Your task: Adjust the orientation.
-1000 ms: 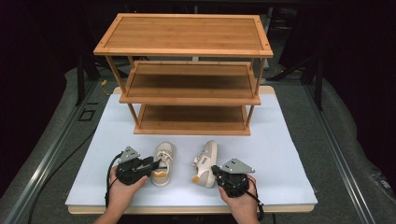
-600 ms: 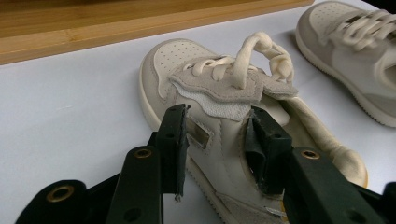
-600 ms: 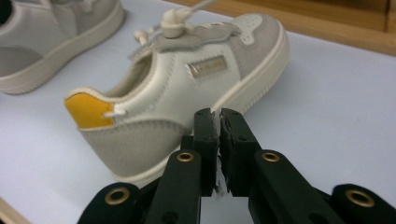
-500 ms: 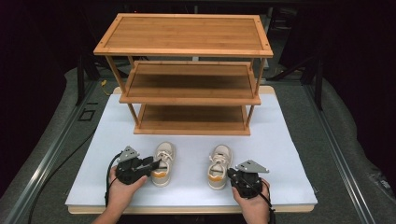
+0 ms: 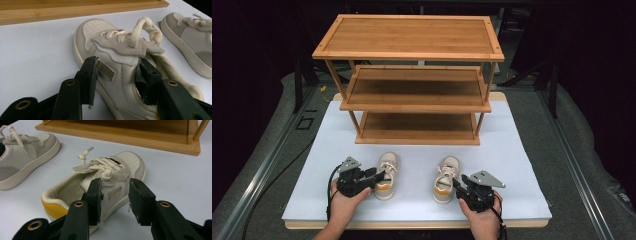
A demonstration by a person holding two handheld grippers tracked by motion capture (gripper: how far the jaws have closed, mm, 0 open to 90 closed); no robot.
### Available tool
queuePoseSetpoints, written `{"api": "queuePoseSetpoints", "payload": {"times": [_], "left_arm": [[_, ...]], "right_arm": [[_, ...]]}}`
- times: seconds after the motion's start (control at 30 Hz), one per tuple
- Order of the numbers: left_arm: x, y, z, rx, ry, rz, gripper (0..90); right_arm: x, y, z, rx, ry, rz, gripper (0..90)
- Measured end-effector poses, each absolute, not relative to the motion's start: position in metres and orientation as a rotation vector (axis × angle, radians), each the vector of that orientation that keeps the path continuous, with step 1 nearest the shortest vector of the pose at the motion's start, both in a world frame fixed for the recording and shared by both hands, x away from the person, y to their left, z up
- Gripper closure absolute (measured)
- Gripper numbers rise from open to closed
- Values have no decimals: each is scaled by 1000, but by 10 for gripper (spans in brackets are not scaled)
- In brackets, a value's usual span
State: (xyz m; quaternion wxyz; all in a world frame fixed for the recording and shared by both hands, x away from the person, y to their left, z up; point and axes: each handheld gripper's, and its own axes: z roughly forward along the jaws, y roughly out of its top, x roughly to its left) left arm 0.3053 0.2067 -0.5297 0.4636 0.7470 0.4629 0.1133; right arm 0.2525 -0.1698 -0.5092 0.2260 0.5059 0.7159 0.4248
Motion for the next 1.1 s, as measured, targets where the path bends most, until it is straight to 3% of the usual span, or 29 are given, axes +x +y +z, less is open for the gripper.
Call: {"api": "queuePoseSetpoints", "payload": {"times": [0.4, 0.53, 1.1], "left_arm": [[306, 203, -531, 1829, 1161, 309, 503], [306, 202, -531, 1823, 1158, 303, 528], [305, 186, -529, 1821, 1173, 285, 566]], "right_arm": [[256, -157, -512, 1406, 1964, 1216, 537], [258, -153, -514, 1407, 1967, 1164, 537], [266, -156, -515, 1389, 2033, 1175, 669]]}}
